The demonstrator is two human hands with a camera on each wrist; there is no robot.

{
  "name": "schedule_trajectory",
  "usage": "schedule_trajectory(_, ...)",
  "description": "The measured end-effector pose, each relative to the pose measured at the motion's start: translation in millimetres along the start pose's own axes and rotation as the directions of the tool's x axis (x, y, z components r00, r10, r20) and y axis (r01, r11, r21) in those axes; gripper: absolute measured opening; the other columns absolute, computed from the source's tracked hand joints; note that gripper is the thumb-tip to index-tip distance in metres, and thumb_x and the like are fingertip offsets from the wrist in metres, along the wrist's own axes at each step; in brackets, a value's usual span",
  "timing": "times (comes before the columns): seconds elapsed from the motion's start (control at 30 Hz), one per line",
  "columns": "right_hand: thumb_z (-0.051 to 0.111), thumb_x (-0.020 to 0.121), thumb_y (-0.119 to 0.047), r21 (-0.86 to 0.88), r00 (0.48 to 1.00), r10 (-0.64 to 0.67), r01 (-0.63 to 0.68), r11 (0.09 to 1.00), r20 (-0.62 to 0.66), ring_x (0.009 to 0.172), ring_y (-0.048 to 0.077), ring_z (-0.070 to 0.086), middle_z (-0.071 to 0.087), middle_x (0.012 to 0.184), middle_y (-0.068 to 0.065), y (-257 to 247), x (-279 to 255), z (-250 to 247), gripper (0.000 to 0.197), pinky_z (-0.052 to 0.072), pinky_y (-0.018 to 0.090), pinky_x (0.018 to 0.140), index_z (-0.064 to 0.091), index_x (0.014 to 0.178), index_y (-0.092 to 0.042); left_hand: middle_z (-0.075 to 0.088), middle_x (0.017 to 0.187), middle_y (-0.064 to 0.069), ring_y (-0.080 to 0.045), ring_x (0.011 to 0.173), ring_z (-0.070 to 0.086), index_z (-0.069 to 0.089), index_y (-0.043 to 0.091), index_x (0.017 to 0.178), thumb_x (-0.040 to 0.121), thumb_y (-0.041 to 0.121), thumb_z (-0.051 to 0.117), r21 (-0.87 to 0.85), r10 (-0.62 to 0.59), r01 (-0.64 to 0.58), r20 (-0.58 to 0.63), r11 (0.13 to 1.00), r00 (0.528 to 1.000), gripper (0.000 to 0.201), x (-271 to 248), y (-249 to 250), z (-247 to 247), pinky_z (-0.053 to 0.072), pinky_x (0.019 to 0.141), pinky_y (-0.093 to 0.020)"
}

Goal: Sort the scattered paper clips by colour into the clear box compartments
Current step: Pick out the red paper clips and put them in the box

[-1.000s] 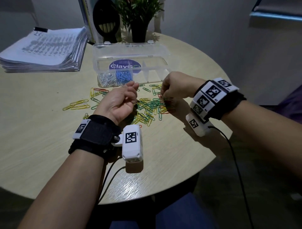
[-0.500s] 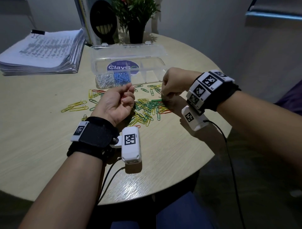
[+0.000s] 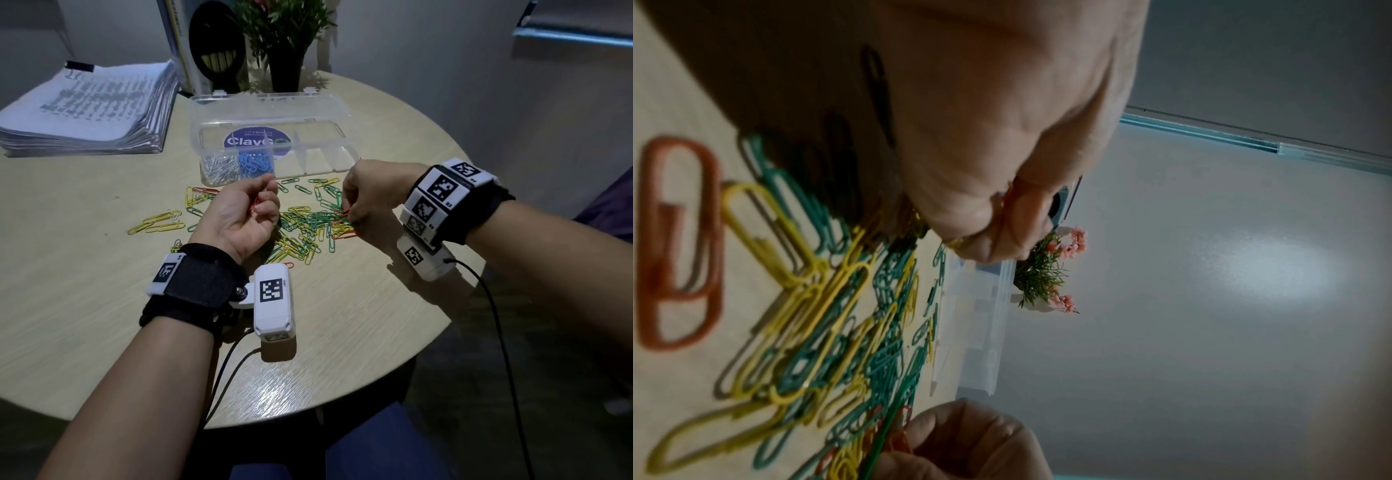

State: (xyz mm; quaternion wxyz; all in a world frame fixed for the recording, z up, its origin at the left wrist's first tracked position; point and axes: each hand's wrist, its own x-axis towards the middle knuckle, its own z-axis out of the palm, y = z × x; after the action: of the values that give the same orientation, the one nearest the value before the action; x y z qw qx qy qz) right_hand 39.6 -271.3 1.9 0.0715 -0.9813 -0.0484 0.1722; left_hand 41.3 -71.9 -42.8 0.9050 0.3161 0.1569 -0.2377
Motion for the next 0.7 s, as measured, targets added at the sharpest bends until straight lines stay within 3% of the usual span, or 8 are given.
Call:
schedule_trajectory(0.1,0.072,0.082,-0.02,0.029,1.0,0.008,-0.008,1.0,-0.001,0.061,0.006,0.05,0.062,0.076,-0.003,1.1,-0.5,-3.2,0.012,0.035,0.018,0.047,0.07,0.091,-0.012,0.051,0.069,-0.004,-0.005,0.047,0.044,0.053,0.006,0.088,0.097,0.006,0.042,0.001,0.008,-0.008,0.002,1.0,1.0,0.014,-0.6,-0.2,1.0,0.034,0.036,-0.01)
schedule_trajectory(0.17,0.072,0.082,-0.02,0.074,1.0,0.004,-0.003,0.997,-0.013,0.062,0.008,0.053,0.063,0.075,-0.002,0.5,-0.5,-7.7,0.01,0.038,0.019,0.05,0.069,0.089,-0.012,0.055,0.068,-0.007,-0.008,0.055,0.05,0.053,0.003,0.089,0.097,0.004,0.042,-0.017,0.02,-0.02,0.008,1.0,1.0,0.014,-1.7,-1.6,2.8,0.044,0.043,-0.012)
schedule_trajectory(0.27,0.07,0.083,-0.014,0.245,0.998,-0.051,0.056,0.968,-0.027,0.068,0.013,0.062,0.066,0.074,0.001,-8.6,-0.6,-15.2,0.005,0.045,0.021,0.054,0.067,0.084,-0.011,0.061,0.077,-0.017,-0.02,0.074,0.061,0.053,0.0,0.091,0.098,0.008,0.04,-0.026,0.032,-0.031,0.035,0.999,0.999,0.017,-5.9,-5.7,8.0,0.057,0.068,-0.027)
schedule_trajectory(0.33,0.071,0.083,-0.011,0.36,0.991,-0.101,0.126,0.924,-0.087,0.062,0.01,0.064,0.067,0.071,0.001,-22.6,-0.6,-19.1,0.005,0.045,0.019,0.051,0.066,0.081,-0.01,0.06,0.089,-0.02,-0.027,0.087,0.062,0.055,-0.001,0.094,0.1,0.015,0.038,0.001,0.027,-0.027,0.033,1.0,0.999,0.024,-9.1,-8.6,11.9,0.052,0.087,-0.036)
schedule_trajectory(0.43,0.073,0.082,-0.012,0.391,0.971,-0.16,0.22,0.894,-0.18,0.058,0.009,0.062,0.068,0.071,0.002,-46.9,-0.1,-20.5,0.006,0.045,0.018,0.048,0.07,0.085,-0.008,0.062,0.098,-0.023,-0.032,0.102,0.06,0.054,-0.004,0.104,0.101,0.021,0.035,-0.014,0.003,-0.003,0.06,1.0,0.998,0.032,-12.5,-11.5,14.7,0.044,0.101,-0.043)
schedule_trajectory(0.53,0.076,0.08,-0.017,0.377,0.957,-0.21,0.272,0.885,-0.199,0.064,0.015,0.065,0.071,0.077,0.008,-60.9,0.9,-19.0,0.019,0.054,0.023,0.055,0.072,0.092,-0.003,0.063,0.107,-0.024,-0.033,0.113,0.058,0.051,-0.009,0.107,0.103,0.024,0.029,-0.02,0.004,-0.002,0.093,1.0,0.996,0.04,-13.3,-12.0,14.2,0.039,0.105,-0.044)
schedule_trajectory(0.63,0.069,0.086,-0.012,0.448,0.963,-0.168,0.247,0.859,-0.209,0.068,0.02,0.069,0.071,0.078,0.013,-55.9,1.1,-21.5,0.014,0.06,0.029,0.064,0.071,0.093,-0.001,0.063,0.095,-0.022,-0.03,0.096,0.061,0.052,-0.007,0.1,0.104,0.022,0.029,-0.091,0.013,-0.007,0.072,0.996,0.997,0.037,-11.5,-10.4,13.5,0.043,0.1,-0.043)
schedule_trajectory(0.7,0.064,0.088,-0.007,0.438,0.973,-0.096,0.181,0.88,-0.209,0.068,0.022,0.068,0.07,0.076,0.013,-44.7,1.5,-22.7,0.01,0.059,0.027,0.061,0.07,0.093,0.0,0.06,0.094,-0.02,-0.028,0.091,0.06,0.054,-0.004,0.096,0.103,0.02,0.03,-0.079,0.018,-0.015,0.034,0.997,0.999,0.034,-9.1,-8.7,12.2,0.047,0.092,-0.042)
